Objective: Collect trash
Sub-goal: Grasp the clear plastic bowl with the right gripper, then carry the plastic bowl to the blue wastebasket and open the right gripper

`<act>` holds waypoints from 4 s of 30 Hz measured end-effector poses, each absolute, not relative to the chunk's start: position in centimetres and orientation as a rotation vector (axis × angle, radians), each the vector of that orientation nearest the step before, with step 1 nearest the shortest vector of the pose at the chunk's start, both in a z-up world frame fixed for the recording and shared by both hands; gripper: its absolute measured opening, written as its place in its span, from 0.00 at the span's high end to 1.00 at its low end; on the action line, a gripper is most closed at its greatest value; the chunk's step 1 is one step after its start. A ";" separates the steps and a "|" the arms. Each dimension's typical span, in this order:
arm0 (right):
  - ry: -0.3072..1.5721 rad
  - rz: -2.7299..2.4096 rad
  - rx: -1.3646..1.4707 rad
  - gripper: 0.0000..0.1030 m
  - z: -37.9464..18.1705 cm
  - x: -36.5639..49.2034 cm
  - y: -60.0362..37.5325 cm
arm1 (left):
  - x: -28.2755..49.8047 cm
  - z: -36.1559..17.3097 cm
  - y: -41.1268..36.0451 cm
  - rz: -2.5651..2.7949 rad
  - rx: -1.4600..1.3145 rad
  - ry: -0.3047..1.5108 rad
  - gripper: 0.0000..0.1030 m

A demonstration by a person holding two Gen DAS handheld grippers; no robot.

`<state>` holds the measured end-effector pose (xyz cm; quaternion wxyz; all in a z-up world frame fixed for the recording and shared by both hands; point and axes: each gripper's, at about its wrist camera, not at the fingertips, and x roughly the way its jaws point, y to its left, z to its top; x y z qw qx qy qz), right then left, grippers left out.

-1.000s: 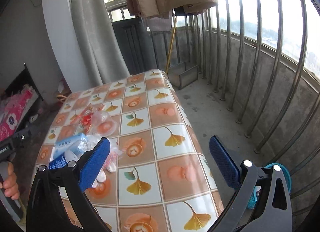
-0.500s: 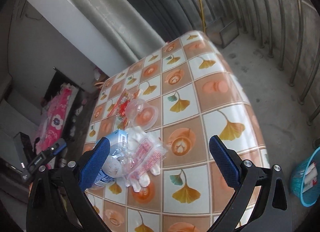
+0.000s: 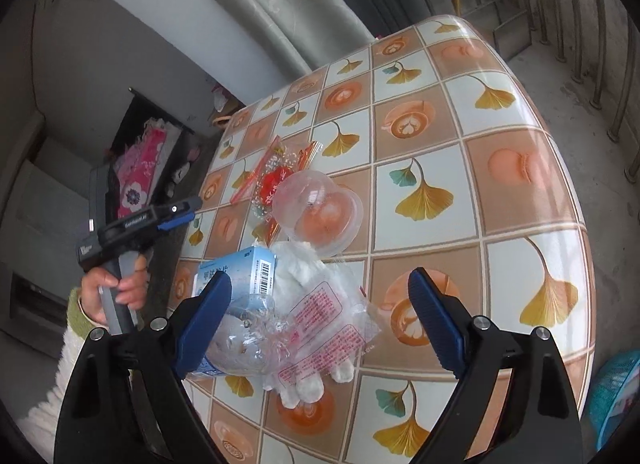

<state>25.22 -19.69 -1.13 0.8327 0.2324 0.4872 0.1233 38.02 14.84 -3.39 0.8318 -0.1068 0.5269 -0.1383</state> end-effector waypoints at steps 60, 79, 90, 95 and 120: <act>0.949 0.139 0.116 0.41 0.7 29.6 -15.2 | 35.9 2.2 9.3 -0.164 0.167 0.721 1.00; 0.749 0.030 0.202 0.41 9.4 17.3 -20.4 | 24.5 11.5 5.8 -0.278 0.197 0.407 1.00; 0.691 -0.148 0.320 0.41 9.6 8.0 -26.7 | 17.9 12.3 -0.5 -0.460 0.167 0.395 1.00; 0.687 -0.249 0.396 0.40 8.3 3.3 -30.1 | 16.0 11.6 -5.1 -0.557 0.153 0.430 1.00; 0.667 -0.796 0.814 0.40 -3.3 -15.6 -49.6 | 11.0 0.0 -37.1 -1.003 0.443 0.829 1.00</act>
